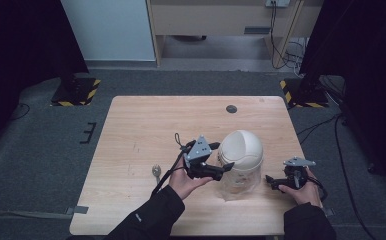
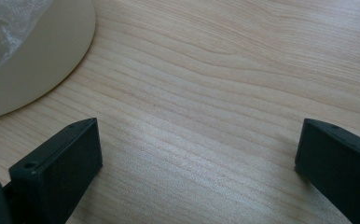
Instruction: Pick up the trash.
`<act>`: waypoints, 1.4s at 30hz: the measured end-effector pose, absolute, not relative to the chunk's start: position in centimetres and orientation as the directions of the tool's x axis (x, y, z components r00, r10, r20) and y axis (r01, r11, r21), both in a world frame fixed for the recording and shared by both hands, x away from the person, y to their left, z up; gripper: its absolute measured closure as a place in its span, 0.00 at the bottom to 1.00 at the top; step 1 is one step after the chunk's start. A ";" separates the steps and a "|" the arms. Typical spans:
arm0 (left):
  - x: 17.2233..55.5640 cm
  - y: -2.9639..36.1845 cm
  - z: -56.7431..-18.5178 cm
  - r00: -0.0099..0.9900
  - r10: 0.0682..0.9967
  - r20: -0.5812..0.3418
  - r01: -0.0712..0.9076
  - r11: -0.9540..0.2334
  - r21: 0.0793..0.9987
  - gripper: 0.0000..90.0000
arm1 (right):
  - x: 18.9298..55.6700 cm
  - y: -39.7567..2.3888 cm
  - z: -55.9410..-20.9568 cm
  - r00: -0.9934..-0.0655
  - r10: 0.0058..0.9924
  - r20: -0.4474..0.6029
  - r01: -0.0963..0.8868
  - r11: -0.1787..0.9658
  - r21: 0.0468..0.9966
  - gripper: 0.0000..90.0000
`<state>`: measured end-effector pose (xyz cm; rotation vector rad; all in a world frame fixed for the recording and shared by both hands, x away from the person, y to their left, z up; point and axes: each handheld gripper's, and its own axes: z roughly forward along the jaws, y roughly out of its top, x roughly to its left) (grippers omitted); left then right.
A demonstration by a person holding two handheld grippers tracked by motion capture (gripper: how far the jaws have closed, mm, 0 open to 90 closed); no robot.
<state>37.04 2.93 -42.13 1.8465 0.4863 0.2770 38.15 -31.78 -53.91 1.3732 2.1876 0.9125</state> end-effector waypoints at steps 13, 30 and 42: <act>37.2 -0.2 -43.4 0.899 0.434 -0.063 0.218 -0.317 0.923 0.22 | 38.1 -31.8 -53.9 -0.437 0.899 0.009 0.639 0.304 0.707 0.01; 37.7 -1.6 -44.1 0.899 0.431 -0.079 0.243 -0.342 0.908 0.21 | 38.1 -31.8 -53.9 -0.436 0.900 0.010 0.639 0.302 0.708 0.01; 37.4 -0.6 -43.3 0.904 0.421 -0.068 0.227 -0.340 0.913 0.21 | 38.1 -31.8 -53.9 -0.436 0.900 0.010 0.639 0.302 0.708 0.01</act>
